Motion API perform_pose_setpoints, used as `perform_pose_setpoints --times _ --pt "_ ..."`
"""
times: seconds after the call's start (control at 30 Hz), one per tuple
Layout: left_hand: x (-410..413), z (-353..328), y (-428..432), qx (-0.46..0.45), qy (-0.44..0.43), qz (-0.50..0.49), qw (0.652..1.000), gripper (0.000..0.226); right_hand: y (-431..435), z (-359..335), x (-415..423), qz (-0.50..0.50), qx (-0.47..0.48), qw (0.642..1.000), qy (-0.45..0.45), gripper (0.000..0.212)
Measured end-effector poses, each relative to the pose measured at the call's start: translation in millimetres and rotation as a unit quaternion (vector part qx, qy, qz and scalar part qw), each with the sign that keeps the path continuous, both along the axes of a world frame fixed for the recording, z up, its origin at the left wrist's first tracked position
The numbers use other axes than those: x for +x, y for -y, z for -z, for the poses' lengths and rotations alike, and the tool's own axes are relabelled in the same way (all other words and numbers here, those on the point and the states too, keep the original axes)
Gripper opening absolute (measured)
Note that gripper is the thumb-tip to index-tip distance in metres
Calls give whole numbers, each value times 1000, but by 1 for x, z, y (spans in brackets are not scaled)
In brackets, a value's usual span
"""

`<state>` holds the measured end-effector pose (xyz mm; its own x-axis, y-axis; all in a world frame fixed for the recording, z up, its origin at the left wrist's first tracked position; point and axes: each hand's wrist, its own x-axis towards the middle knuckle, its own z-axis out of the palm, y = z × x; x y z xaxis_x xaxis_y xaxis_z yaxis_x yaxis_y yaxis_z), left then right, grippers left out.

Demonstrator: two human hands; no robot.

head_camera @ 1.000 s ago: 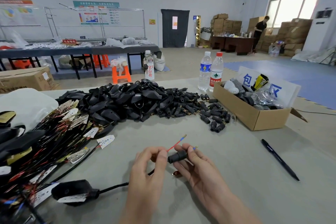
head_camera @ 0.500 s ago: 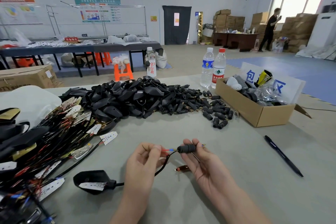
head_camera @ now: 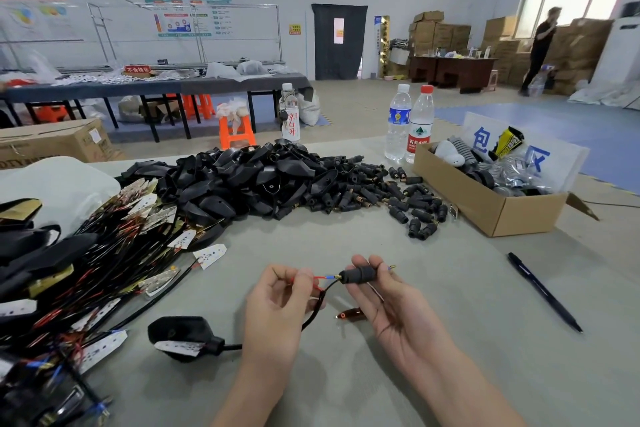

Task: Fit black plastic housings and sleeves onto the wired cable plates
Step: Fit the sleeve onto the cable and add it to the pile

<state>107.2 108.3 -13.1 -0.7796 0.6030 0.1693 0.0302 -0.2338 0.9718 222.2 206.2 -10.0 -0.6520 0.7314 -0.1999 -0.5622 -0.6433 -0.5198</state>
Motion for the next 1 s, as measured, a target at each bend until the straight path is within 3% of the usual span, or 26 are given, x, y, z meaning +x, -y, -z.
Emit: perform_pose_setpoints --times 0.63,0.83,1.0 --pt "7 0 5 -16 -82 68 994 16 0 3 -1 9 21 1000 -6 24" --pt "7 7 2 -36 -114 84 989 14 4 1 -2 -20 28 999 -4 38" --pt "10 12 2 -28 -127 78 988 23 3 2 -2 -9 21 1000 4 23"
